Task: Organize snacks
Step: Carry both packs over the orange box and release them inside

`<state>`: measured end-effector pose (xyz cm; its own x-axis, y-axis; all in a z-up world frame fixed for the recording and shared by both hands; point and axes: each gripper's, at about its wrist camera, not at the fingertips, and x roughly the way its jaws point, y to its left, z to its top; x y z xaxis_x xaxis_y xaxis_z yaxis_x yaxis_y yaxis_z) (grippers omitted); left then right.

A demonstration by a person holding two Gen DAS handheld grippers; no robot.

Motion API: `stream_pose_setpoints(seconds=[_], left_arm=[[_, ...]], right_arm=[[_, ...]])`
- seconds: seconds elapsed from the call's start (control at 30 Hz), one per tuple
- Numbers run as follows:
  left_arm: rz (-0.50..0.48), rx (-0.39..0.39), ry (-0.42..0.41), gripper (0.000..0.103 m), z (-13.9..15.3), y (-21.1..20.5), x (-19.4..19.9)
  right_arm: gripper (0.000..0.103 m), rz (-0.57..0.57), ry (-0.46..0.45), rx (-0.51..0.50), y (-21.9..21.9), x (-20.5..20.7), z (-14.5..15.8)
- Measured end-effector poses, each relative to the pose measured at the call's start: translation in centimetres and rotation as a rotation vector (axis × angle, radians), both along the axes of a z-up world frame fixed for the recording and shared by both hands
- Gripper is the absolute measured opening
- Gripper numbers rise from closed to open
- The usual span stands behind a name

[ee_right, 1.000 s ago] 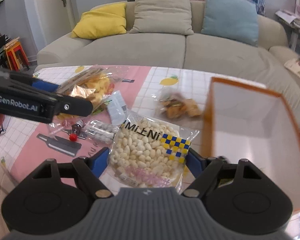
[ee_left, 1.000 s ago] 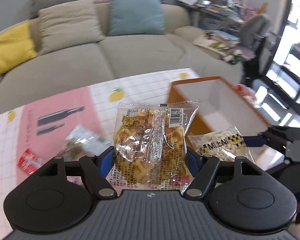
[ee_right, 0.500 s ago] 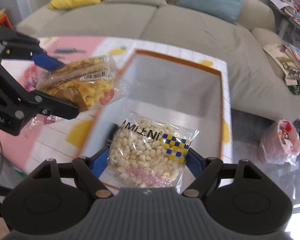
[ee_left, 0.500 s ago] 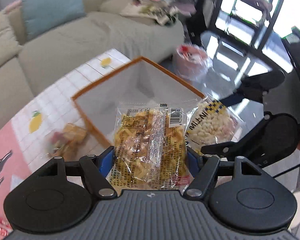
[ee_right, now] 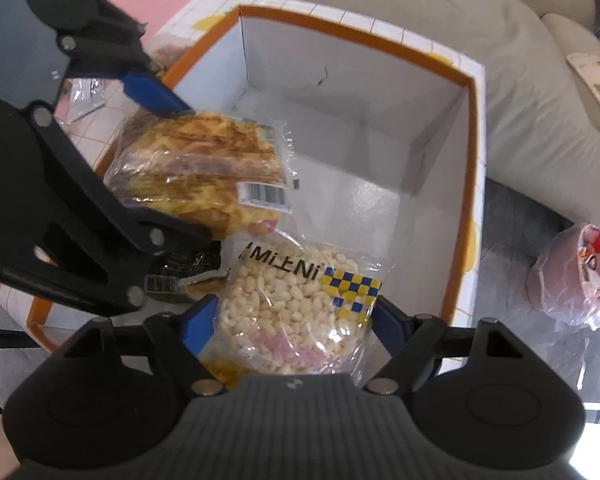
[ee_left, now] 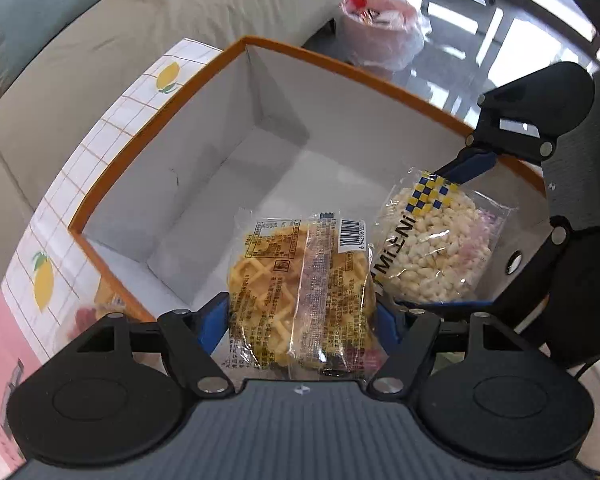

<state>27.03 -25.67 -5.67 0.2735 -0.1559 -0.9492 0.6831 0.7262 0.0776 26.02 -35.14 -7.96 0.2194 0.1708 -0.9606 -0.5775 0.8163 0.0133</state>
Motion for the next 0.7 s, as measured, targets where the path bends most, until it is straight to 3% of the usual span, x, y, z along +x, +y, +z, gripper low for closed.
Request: stream_pose_setpoints(seconds=[0.27,0.7], left_arm=[[0.02,0.021,0.027,0.084,-1.6,-0.7,1.5],[0.104,-0.064,0.08,0.092,-0.7,1.9,1.6]], right_arm=[[0.082,-0.029,0.028,0.001,-0.4,0.9,-1.1],[0.092,-0.026,0.017,-0.025,0.6,1.0,0.0]])
